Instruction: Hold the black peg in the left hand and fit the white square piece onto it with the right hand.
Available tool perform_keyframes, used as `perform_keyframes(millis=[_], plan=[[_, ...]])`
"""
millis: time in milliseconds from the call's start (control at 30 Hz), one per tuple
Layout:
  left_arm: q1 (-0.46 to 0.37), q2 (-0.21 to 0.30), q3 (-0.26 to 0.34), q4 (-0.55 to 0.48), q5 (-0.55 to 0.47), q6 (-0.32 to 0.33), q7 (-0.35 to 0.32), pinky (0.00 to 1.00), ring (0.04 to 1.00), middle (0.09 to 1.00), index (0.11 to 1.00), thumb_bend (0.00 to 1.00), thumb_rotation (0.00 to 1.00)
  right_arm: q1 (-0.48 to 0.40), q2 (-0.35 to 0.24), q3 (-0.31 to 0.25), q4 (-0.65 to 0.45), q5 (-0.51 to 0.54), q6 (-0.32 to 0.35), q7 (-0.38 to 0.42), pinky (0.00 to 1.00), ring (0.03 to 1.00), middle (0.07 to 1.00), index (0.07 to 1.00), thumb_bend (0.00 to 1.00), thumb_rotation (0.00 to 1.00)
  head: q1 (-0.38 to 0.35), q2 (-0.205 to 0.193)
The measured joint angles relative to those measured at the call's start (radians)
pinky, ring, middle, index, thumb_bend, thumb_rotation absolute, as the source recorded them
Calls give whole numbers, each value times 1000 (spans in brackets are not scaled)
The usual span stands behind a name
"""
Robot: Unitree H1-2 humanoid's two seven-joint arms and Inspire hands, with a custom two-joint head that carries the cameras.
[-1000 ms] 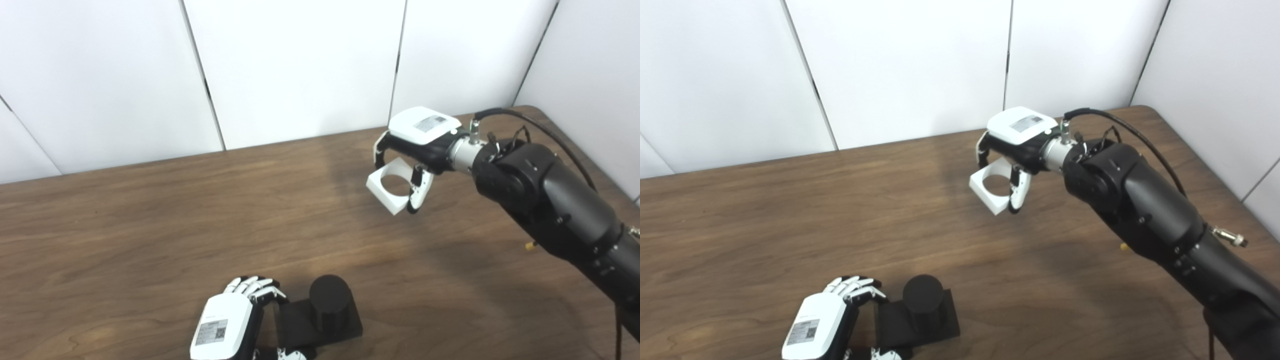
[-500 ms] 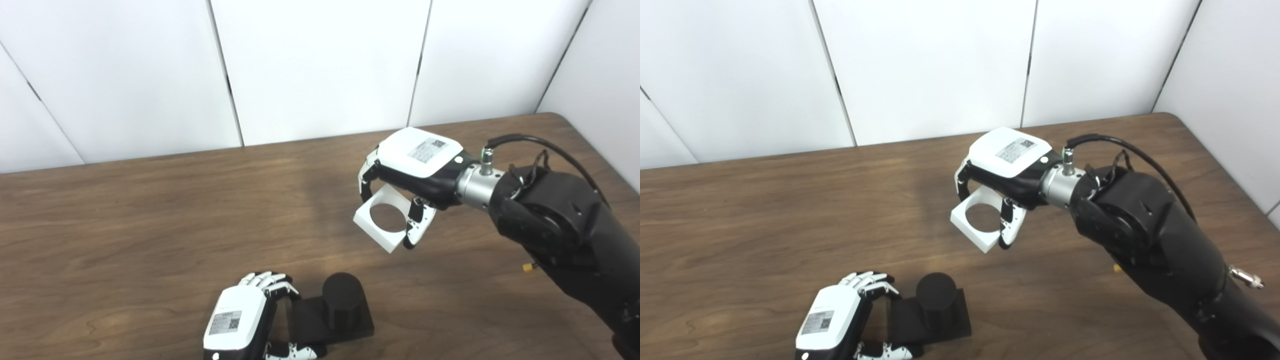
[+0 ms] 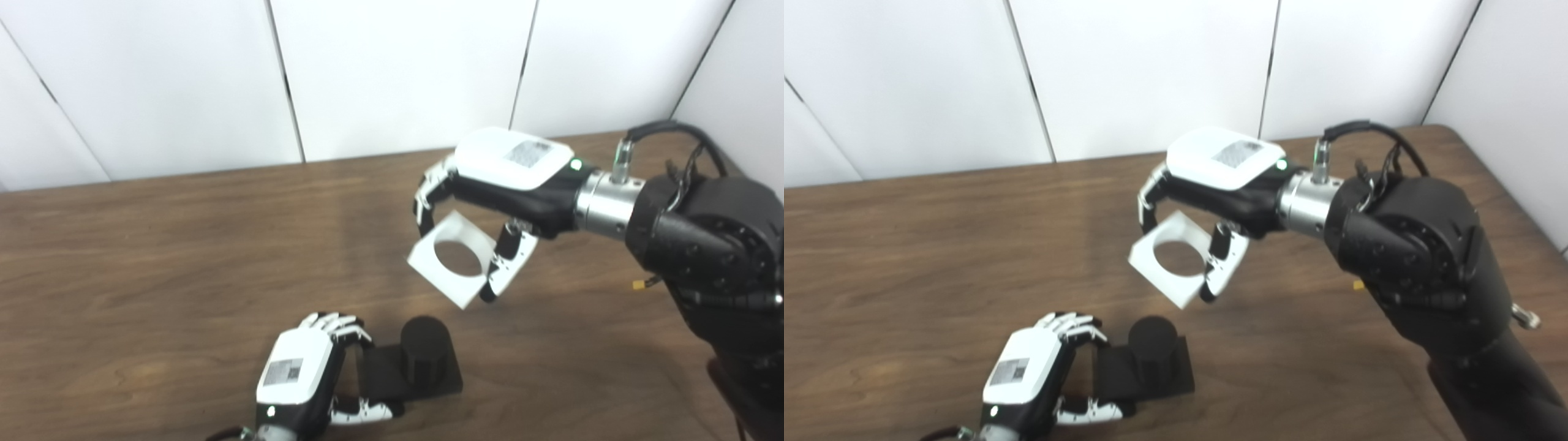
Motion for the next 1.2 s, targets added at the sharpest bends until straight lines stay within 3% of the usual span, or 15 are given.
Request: perform_keyframes(millis=[300, 633, 1200], plan=[[-2, -3, 0, 0, 3, 0, -4, 900, 836, 798, 486, 518, 50, 7, 31, 4, 3, 30, 0, 1, 803, 839, 741, 481, 525, 135, 2, 14], [-3, -10, -1, -5, 15, 14, -16, 910, 839, 801, 486, 518, 49, 63, 38, 139, 50, -21, 0, 0, 780, 829, 738, 481, 526, 136, 2, 18], [-4, -14, -7, -17, 33, 31, -37, 907, 840, 804, 487, 517, 50, 80, 26, 192, 51, -45, -1, -1, 839, 847, 755, 483, 524, 134, 9, 25]])
